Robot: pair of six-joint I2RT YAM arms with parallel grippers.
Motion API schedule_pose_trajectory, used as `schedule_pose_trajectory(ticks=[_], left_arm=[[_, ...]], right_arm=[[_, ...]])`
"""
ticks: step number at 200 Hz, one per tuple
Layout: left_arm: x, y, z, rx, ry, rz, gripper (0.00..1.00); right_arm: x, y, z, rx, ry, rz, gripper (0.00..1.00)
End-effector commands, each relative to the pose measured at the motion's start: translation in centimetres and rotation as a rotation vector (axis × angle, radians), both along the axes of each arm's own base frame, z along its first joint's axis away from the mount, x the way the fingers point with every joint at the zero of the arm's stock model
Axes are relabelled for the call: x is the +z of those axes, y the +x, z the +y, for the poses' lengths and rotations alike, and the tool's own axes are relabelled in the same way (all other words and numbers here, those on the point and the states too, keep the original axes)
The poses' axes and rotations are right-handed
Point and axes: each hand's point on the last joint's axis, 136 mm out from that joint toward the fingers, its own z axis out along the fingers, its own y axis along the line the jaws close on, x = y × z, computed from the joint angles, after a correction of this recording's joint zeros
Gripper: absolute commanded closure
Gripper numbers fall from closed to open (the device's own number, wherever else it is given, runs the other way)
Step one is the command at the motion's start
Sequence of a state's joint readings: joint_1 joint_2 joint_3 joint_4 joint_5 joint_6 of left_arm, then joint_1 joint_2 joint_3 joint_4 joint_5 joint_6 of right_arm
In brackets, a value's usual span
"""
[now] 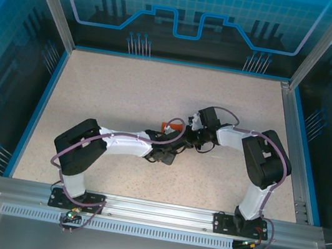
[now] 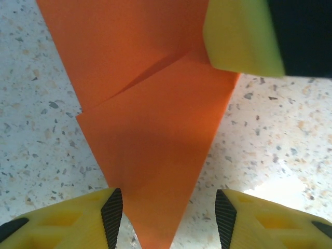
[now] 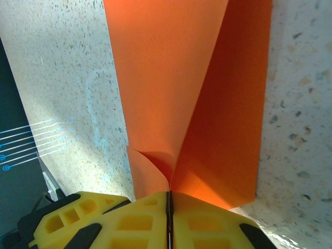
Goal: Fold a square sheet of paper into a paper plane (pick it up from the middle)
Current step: Fourth fold the wing at the center of the table.
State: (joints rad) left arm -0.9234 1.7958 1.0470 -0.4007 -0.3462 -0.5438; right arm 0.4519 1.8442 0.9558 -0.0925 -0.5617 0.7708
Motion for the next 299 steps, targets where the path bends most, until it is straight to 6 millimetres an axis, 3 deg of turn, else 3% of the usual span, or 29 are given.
schedule_pose_trajectory(ticks=[1, 46, 124, 299], left_arm=[[0.2, 0.4, 0.4, 0.014, 0.063, -0.036, 0.48], [0.3, 0.6, 0.5, 0.014, 0.083, -0.062, 0.56], [1.1, 0.7, 0.5, 0.007, 0.105, -0.11, 0.57], [1.1, 0.3, 1.0, 0.013, 0.126, -0.127, 0.86]], right_arm=[[1.8, -0.2, 1.0, 0.025, 0.041, -0.018, 0.91], [1.8, -0.1, 1.0, 0.027, 0.039, -0.017, 0.9], [1.4, -0.2, 1.0, 0.031, 0.032, -0.008, 0.89], [1.2, -0.2, 1.0, 0.04, 0.026, -0.003, 0.88]])
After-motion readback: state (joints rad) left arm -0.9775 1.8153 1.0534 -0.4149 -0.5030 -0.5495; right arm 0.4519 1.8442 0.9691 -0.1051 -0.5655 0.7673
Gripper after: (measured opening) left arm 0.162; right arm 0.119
